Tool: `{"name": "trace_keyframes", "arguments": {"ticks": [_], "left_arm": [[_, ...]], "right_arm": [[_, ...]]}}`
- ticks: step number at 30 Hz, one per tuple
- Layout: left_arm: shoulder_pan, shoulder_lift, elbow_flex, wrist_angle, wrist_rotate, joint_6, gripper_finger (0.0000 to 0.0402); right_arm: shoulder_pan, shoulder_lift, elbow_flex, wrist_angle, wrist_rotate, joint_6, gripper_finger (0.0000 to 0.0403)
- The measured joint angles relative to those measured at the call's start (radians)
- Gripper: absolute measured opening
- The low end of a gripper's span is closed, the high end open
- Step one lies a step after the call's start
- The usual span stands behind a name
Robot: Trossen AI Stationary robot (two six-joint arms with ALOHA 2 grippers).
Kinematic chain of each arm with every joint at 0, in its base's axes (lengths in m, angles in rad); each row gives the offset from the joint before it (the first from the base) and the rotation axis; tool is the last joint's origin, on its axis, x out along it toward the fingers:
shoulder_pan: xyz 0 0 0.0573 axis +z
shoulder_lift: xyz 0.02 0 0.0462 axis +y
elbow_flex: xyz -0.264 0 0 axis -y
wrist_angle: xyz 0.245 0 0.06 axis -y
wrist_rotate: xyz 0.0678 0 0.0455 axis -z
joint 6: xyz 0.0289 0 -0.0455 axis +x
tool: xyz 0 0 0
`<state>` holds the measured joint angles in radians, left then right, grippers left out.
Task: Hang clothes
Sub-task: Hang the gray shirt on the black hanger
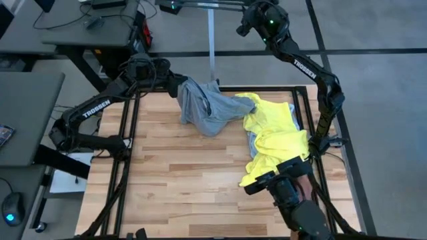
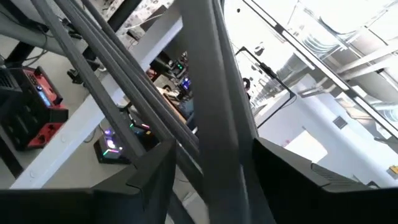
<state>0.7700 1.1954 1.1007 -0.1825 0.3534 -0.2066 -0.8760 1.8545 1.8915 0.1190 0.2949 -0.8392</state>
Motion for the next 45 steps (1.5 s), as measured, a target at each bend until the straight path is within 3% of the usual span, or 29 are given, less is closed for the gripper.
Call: {"name": "trace_keyframes", "arguments": {"ticks": [8,15,33,45], "left_arm": [[0.000,0.000,0.000,0.017,0.000,0.001,0.0000],[0.000,0.000,0.000,0.017,0.000,0.001,0.0000],[0.000,0.000,0.000,0.017,-0.001,0.007,0.0000],[-0.001,0.000,0.000,0.016,0.000,0.005,0.0000]], "right_arm": [[-0.024,0.000,0.000,0.001,0.000,0.000,0.0163],[-0.024,0.000,0.000,-0.003,-0.001,-0.007,0.0063],[0.005,-0.043,0.000,0.000,-0.001,-0.080,0.0061],[0.054,-0.171,0.000,-0.214,-0.001,-0.112,0.0061]]}}
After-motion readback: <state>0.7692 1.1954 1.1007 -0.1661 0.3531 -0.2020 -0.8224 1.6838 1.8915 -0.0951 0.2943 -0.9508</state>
